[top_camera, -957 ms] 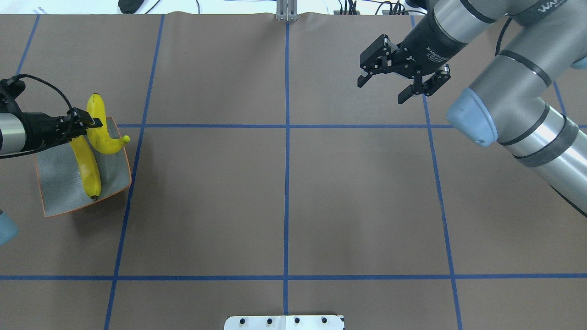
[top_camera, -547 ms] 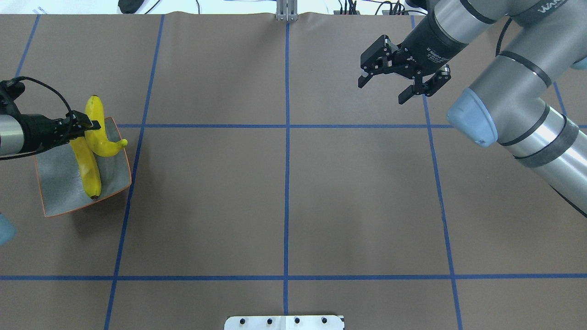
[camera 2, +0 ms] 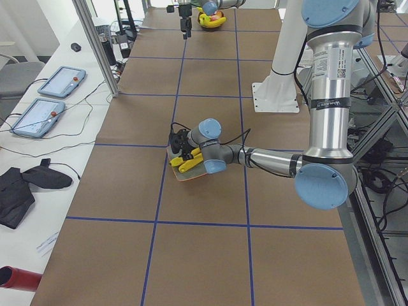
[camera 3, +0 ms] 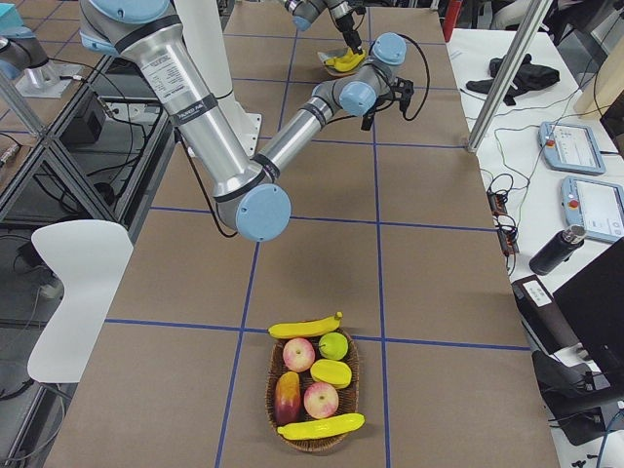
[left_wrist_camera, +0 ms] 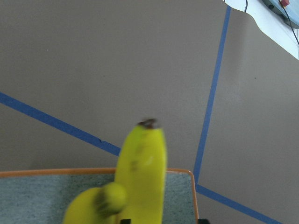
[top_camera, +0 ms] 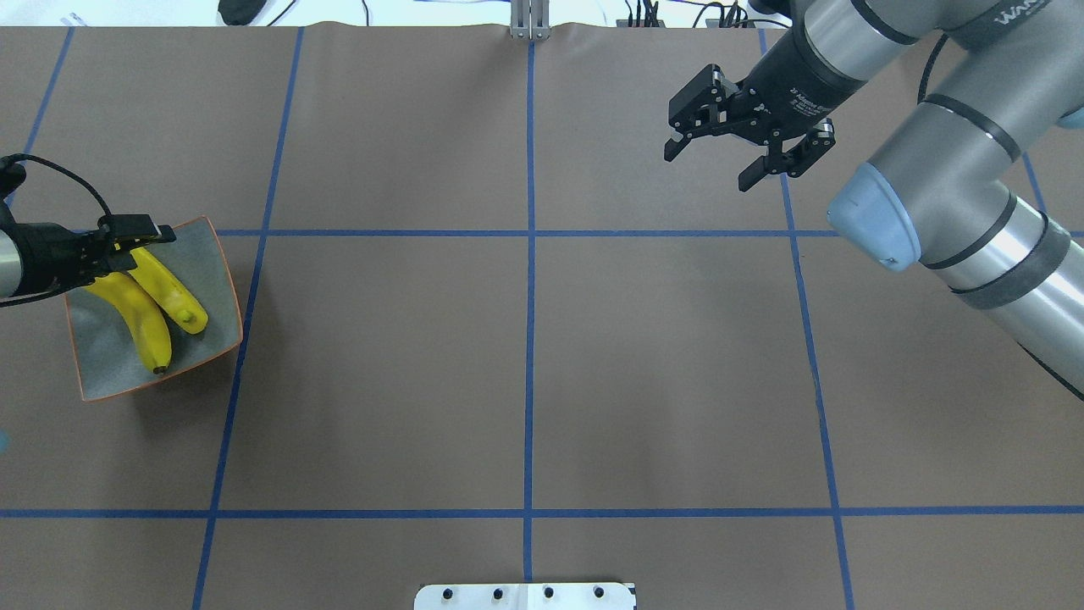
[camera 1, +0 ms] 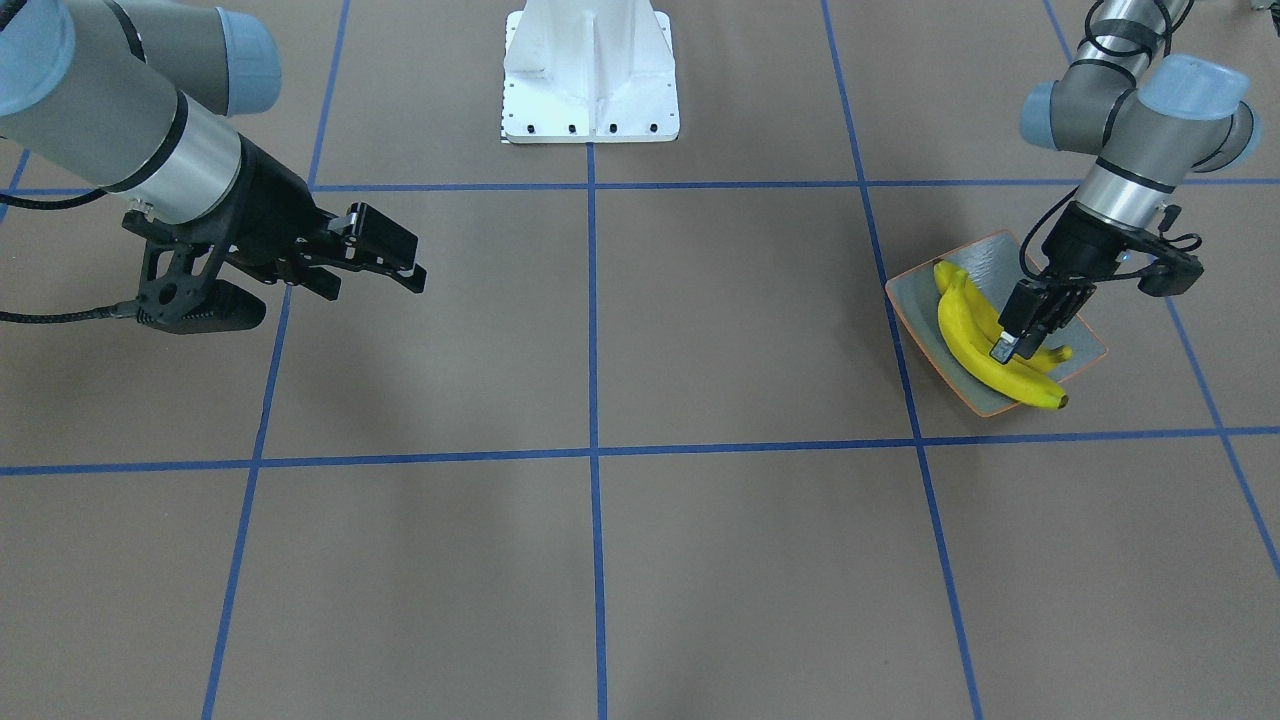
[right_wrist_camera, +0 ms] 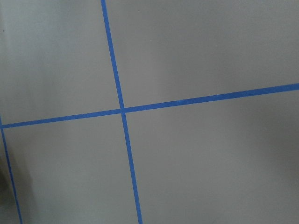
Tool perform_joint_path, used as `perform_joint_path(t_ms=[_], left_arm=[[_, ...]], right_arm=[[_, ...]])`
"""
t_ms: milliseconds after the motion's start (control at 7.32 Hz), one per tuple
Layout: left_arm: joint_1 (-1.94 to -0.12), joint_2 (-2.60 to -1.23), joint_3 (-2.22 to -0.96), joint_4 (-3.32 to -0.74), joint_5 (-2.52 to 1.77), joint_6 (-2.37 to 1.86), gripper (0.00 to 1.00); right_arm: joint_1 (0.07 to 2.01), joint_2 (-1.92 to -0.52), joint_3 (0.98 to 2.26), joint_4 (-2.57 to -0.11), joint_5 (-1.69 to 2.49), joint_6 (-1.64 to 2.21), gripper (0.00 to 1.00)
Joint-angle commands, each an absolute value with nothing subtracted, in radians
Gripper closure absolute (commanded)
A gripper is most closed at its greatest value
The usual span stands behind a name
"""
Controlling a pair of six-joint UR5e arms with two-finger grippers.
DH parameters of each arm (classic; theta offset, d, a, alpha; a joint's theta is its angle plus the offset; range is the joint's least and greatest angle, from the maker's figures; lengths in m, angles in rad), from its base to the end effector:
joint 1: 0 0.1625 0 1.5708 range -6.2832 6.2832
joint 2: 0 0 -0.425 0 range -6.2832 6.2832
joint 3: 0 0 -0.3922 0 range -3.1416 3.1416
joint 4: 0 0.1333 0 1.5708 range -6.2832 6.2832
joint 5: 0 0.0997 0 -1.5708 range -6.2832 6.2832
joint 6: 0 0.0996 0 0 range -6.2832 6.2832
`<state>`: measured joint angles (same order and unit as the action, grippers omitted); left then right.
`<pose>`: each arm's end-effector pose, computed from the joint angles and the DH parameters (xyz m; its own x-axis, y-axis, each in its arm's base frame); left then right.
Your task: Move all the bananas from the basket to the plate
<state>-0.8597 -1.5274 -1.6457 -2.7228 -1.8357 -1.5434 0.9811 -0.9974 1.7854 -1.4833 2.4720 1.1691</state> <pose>0.2452 -0.4490 0.5187 0.2621 -0.2637 -0.9283 0.5660 0.8211 -0.0735 -0.2981 -0.5447 0.2045 0.3987 0.1594 0.9031 -0.0273 0.9864 -0.1621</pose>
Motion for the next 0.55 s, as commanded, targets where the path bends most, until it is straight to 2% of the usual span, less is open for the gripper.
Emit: perform_joint_path(t_ms=[0, 273, 410], left_arm=[[-0.899, -1.526, -1.672, -2.727, -1.95, -1.542, 0.0], [-1.021, -1.548, -1.67, -2.671, -2.061, -1.457, 0.0], [-1.075, -1.583, -1.677, -2.573, -2.084, -1.339, 0.0]], right_arm=[[1.014, -1.021, 1.793, -1.483, 2.471, 1.167, 0.0], [1.037, -1.089, 1.815, -1.483, 2.328, 1.088, 0.0], [1.055, -1.17, 1.822, -1.485, 2.278, 0.952, 0.0]])
